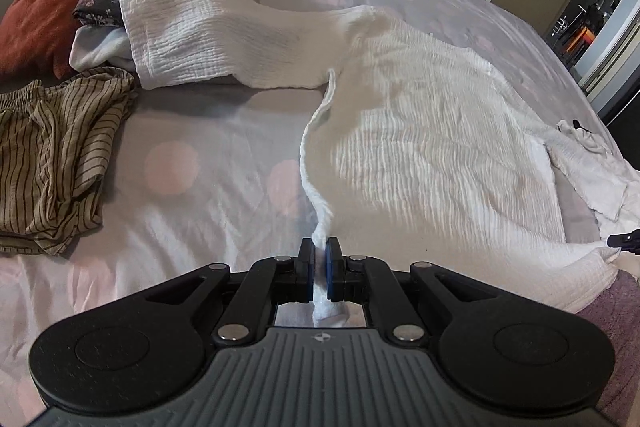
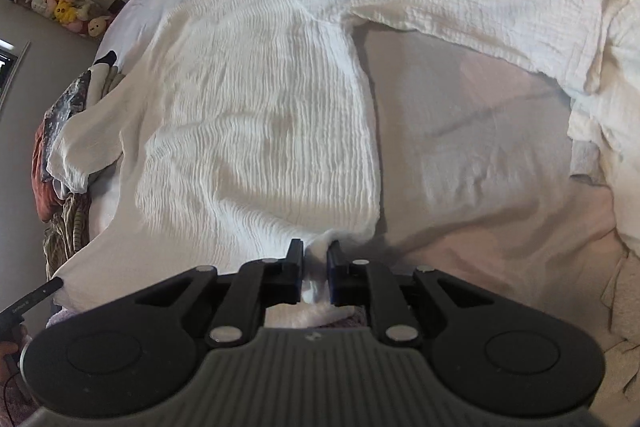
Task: Fold clothes
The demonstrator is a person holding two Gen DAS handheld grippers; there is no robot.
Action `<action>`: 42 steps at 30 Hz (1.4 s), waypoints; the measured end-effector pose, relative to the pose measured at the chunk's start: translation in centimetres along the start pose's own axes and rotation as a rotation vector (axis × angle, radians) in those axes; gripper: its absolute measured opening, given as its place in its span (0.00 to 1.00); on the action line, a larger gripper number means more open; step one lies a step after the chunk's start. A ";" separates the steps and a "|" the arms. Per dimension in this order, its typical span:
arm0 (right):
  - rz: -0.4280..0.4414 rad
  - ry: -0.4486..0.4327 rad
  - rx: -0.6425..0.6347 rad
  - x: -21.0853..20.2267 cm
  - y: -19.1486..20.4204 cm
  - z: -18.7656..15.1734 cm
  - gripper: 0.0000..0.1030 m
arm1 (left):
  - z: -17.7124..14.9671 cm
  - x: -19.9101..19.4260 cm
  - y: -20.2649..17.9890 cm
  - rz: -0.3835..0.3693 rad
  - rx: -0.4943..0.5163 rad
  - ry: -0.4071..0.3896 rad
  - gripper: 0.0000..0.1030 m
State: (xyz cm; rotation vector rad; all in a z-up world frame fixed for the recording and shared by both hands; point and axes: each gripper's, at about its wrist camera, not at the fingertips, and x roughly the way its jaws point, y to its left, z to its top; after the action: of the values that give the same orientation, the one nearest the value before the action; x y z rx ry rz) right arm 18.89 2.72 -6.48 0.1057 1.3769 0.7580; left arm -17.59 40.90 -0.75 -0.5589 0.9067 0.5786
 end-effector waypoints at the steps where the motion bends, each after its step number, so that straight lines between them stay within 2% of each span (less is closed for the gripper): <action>1: 0.008 0.008 0.007 0.5 -0.3 0.0 0.20 | -0.1 0.1 0.0 -0.001 0.004 0.004 0.03; 4: 0.023 0.017 0.022 1.5 -0.5 0.1 0.33 | -0.1 0.3 -0.2 0.007 0.019 0.013 0.03; 9: -0.012 0.052 0.035 2.3 -0.9 0.3 0.52 | -0.2 0.5 -0.2 0.007 0.026 0.021 0.03; 12: -0.014 0.076 0.056 2.3 -1.5 0.2 0.57 | -0.4 0.5 0.0 0.000 0.017 0.022 0.03; 18: 0.081 0.039 0.104 -0.2 -2.6 -0.6 0.59 | -0.7 0.7 0.4 -0.012 0.009 0.028 0.03; 20: 0.046 0.053 0.088 0.0 -2.6 -0.9 0.59 | -0.8 0.9 0.4 -0.015 0.010 0.032 0.04; 22: 0.032 0.064 0.093 0.8 -2.7 -1.2 0.57 | -0.9 1.1 0.5 -0.017 0.008 0.035 0.04; 23: 0.025 0.069 0.096 1.2 -2.8 -1.3 0.51 | -1.0 1.1 0.5 -0.018 0.007 0.036 0.04; 24: 0.018 0.072 0.095 1.6 -2.8 -1.5 0.40 | -1.0 1.1 0.5 -0.019 0.007 0.037 0.04; 25: 0.009 0.067 0.082 1.7 -2.6 -1.6 0.35 | -1.1 1.0 0.6 -0.019 0.005 0.038 0.04; 26: 0.006 0.057 0.063 1.7 -2.3 -1.6 0.24 | -1.1 1.0 0.7 -0.021 0.001 0.038 0.03; 27: 0.020 0.046 0.056 1.6 -2.1 -1.7 0.09 | -1.1 0.8 0.9 -0.024 -0.008 0.037 0.04; 31: 0.076 -0.018 0.039 -0.8 -0.9 -2.1 0.09 | -0.9 0.2 1.3 -0.040 -0.030 0.025 0.04; 35: 0.134 -0.119 0.007 -5.8 0.6 -2.7 0.09 | -0.2 -1.2 1.1 -0.063 -0.015 0.002 0.04; 39: 0.126 -0.178 -0.039 -10.4 1.9 -3.9 0.08 | 0.6 -2.4 1.0 -0.040 0.027 0.002 0.04; 42: 0.108 -0.173 -0.062 -11.8 2.5 -5.5 0.08 | 0.7 -2.8 1.4 -0.037 0.047 0.027 0.03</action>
State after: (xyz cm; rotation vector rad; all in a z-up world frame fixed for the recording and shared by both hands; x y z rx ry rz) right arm 12.90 -3.69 3.40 0.1934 1.1894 0.8606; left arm -19.48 41.77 1.70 -0.5416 0.9316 0.5158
